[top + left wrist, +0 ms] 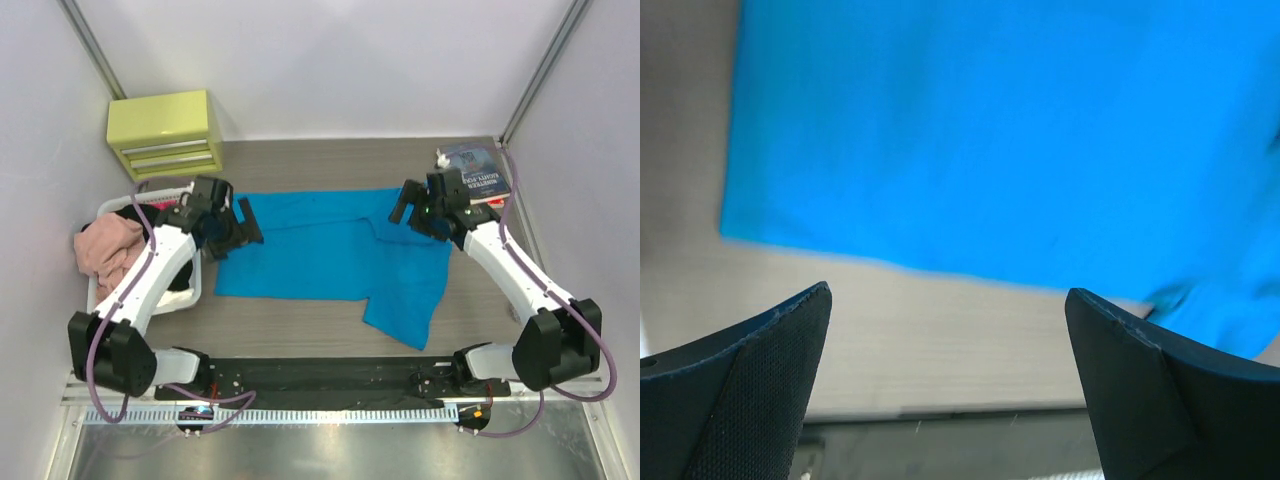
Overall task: Fold and stack the t-shirts
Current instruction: Fold the flattened tshirt in 1/3 of the way, then grap the side of the flattened tshirt closest away from the robot with both arms
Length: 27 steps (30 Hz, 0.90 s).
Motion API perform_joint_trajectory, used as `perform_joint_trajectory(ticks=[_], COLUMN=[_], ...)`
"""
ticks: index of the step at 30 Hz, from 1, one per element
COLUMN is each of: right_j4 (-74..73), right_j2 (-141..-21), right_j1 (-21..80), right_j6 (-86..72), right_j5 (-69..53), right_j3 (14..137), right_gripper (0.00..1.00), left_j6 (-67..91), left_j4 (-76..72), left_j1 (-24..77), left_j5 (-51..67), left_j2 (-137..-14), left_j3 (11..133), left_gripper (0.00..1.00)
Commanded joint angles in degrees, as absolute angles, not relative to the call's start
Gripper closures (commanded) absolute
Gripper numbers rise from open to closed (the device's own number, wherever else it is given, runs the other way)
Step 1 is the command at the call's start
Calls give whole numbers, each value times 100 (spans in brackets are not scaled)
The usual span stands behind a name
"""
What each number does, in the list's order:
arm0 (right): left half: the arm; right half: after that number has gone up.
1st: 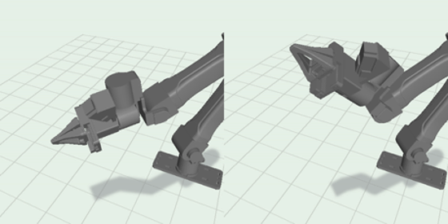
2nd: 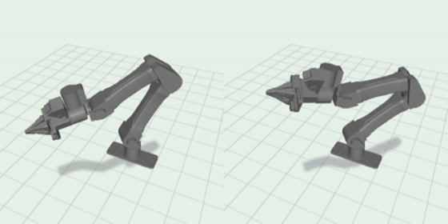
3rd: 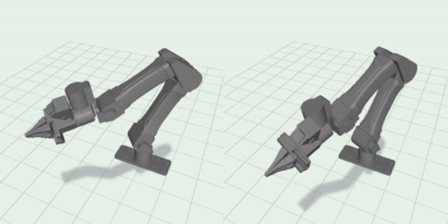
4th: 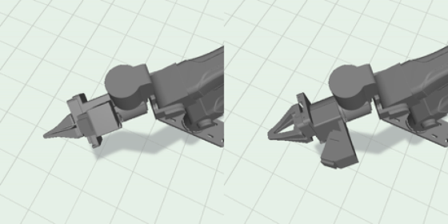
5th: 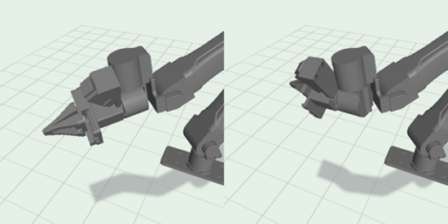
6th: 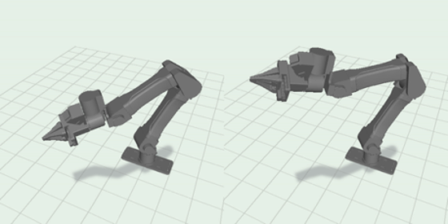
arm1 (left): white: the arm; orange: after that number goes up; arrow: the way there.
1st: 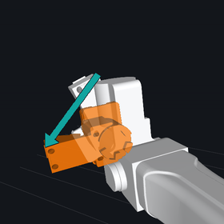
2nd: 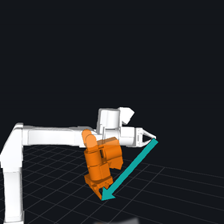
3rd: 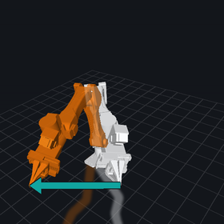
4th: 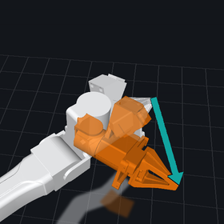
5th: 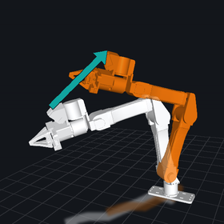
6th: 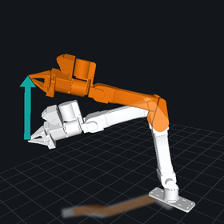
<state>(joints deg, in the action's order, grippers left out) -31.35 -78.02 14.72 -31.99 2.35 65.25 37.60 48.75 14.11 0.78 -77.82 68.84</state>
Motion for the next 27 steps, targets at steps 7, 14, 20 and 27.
perform_joint_trajectory(ticks=[7,14,20,27], right_j4=[-4446,-5114,-5467,-5642], right_j2=[-7304,-7296,-6742,-6443], right_j1=[1705,1924,2180,2259], right_j6=[-3727,-3857,-4087,-4201], right_j5=[209,88,-281,-246], right_j3=[5133,5133,4448,4272], right_gripper=[0,0,0,0], left_j6=[4658,4825,4948,4922], left_j4=[5212,5457,5581,5071], left_j1=[2145,2145,2145,2153], left_j5=[212,-281,-369,-35], left_j2=[-7084,-7075,-6662,-6627], left_j3=[5388,5275,4782,4570], left_gripper=[0,0,3,6])
